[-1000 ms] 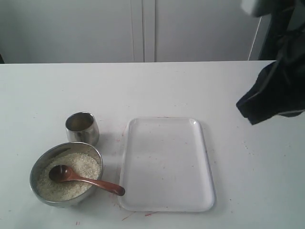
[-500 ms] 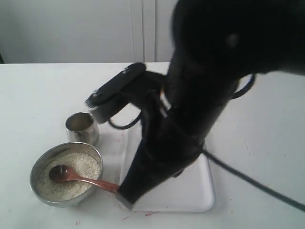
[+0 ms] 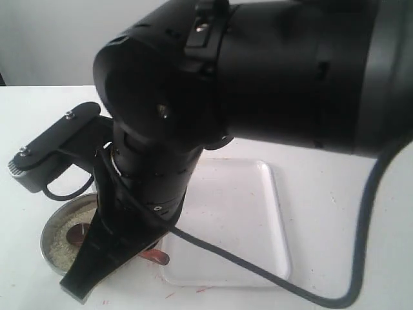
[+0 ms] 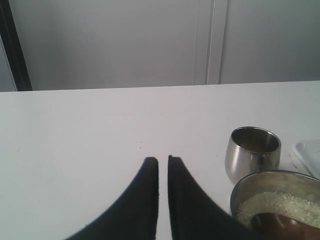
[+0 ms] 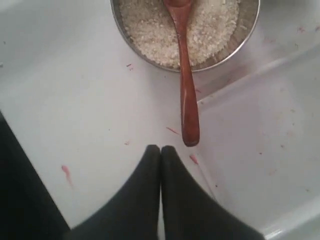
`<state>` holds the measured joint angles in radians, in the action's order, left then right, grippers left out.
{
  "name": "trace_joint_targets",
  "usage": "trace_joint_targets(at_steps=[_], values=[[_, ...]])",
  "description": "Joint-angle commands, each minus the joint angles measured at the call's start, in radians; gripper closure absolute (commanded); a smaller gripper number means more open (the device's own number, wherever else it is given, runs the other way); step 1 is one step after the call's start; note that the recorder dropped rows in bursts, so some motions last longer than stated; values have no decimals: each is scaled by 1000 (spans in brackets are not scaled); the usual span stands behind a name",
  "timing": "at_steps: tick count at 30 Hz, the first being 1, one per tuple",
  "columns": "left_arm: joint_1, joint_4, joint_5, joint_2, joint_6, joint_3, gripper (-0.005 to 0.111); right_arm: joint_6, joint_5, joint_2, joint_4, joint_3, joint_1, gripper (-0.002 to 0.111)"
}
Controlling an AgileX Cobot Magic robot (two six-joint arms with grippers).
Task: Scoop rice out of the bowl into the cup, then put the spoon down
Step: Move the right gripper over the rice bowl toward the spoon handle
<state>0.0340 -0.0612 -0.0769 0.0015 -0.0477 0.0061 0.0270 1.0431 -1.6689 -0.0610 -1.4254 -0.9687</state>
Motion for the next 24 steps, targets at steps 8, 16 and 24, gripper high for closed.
trace_joint_targets(at_steps=[8, 16, 24], values=[[2, -6, -4, -1, -1, -6, 92, -27, -11, -65, -3, -10, -7, 108], [2, -6, -4, -1, -1, -6, 92, -27, -36, -67, 9, -10, -7, 85], [2, -6, -4, -1, -1, -6, 92, -100, -38, -67, 19, -10, -7, 65]])
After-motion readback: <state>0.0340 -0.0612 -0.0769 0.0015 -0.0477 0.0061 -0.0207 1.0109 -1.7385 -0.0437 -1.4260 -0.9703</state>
